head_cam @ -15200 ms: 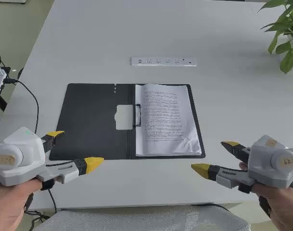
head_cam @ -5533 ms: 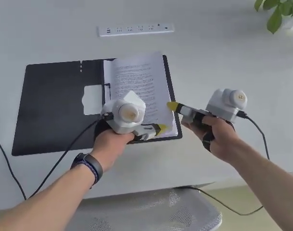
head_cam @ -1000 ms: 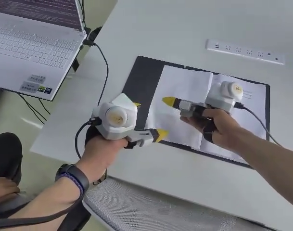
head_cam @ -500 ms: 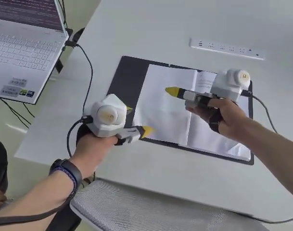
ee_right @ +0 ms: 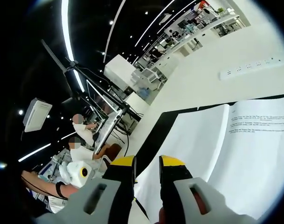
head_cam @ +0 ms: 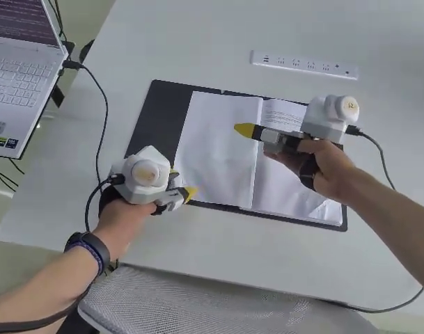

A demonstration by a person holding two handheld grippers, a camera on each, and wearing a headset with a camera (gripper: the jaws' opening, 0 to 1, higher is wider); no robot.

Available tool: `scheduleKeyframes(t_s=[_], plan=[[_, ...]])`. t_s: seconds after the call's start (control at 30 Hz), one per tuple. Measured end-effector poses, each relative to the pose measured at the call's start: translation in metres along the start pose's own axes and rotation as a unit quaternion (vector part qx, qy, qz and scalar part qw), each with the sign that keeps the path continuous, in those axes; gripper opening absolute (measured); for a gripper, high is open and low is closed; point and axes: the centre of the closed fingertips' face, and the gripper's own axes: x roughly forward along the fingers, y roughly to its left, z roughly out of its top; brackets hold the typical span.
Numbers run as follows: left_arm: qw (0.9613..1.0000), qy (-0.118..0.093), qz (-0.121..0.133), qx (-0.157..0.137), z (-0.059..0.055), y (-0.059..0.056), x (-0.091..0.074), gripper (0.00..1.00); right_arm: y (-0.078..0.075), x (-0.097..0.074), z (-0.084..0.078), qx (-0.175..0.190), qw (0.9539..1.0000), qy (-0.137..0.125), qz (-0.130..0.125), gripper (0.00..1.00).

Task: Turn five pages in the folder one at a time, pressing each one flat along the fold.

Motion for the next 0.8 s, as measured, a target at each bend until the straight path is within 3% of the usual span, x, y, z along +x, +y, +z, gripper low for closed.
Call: scheduleKeyframes(t_s=[0.23, 0.27, 0.4, 0.6, 0.8], plan=[[0.9997, 0.022, 0.009, 0.012, -0.014, 0.002, 0.006, 0.25, -0.01, 0.0, -0.002, 0.005, 1.0, 0.004, -0.002, 0.17], [0.9997, 0.011, 0.014, 0.017, -0.01, 0.003, 0.006, 0.23, -0.012, 0.001, -0.003, 0.006, 1.0, 0.004, -0.003, 0.17], [0.9997, 0.012, 0.019, 0.013, -0.01, 0.006, 0.005, 0.21, -0.019, 0.002, -0.004, 0.01, 0.9999, 0.005, -0.004, 0.16], [0.9994, 0.016, 0.018, 0.026, -0.009, 0.001, 0.001, 0.23, -0.027, 0.004, -0.008, 0.008, 0.9998, 0.015, -0.004, 0.15], [0.9995, 0.015, 0.018, 0.019, -0.006, -0.002, -0.003, 0.23, -0.039, 0.004, -0.011, -0.017, 0.9989, 0.042, -0.01, 0.13]])
